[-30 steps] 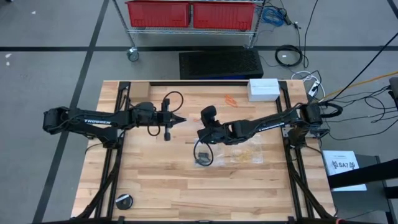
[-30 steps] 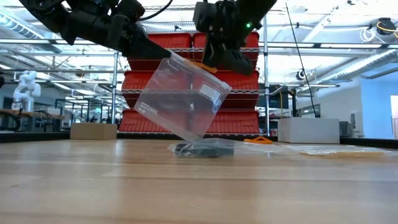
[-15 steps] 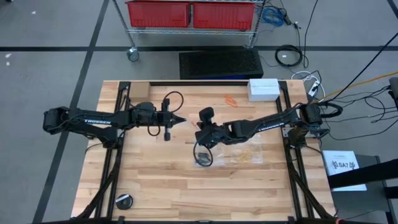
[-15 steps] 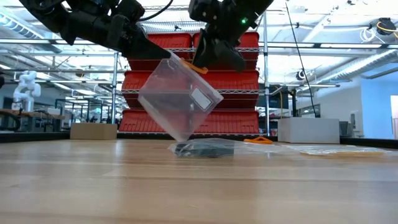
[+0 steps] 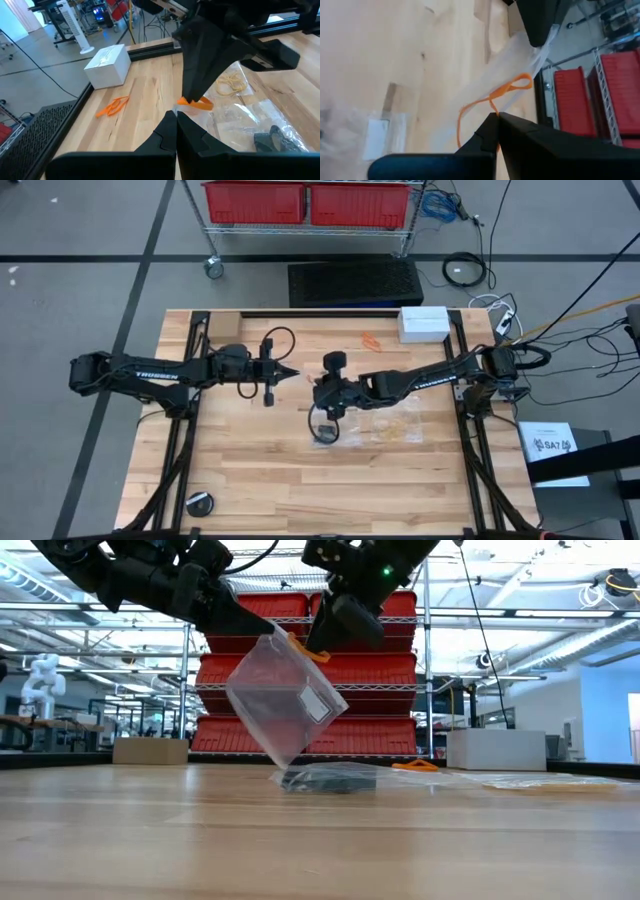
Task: Sort rubber bands
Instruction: Put the orange rubber band into the open transparent zip bag
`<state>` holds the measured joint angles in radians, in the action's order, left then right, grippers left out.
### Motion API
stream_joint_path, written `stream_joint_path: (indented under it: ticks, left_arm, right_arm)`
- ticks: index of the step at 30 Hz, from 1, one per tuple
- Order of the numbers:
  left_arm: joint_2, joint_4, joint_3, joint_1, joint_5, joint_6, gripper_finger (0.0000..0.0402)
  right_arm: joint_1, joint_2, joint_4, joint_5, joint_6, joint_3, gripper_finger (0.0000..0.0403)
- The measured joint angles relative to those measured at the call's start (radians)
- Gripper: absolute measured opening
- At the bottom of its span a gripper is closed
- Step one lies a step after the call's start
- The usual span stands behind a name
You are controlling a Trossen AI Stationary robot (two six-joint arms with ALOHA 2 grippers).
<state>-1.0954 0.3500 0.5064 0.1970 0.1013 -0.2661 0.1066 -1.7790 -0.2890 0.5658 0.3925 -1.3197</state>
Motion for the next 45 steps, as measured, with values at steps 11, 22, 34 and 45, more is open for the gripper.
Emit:
stream_joint_path:
  ticks: [11,22,34,45]
  left_arm:
    - [0.000,0.000,0.000,0.000,0.000,0.017,0.0000]
    - [0.000,-0.001,0.000,-0.001,0.000,0.023,0.0000]
    - [0.000,-0.005,0.001,-0.001,0.000,0.024,0.0000]
    - [0.000,-0.020,0.001,-0.003,-0.001,0.024,0.0000]
  right_arm:
    - [-0.022,0.000,0.000,-0.127,-0.288,-0.001,0.0000]
    - [-0.092,0.000,0.048,-0.251,-0.480,-0.001,0.0000]
    - [-0.103,-0.048,0.172,-0.284,-0.537,-0.002,0.0000]
    - [-0.117,-0.067,0.202,-0.235,-0.566,-0.002,0.0000]
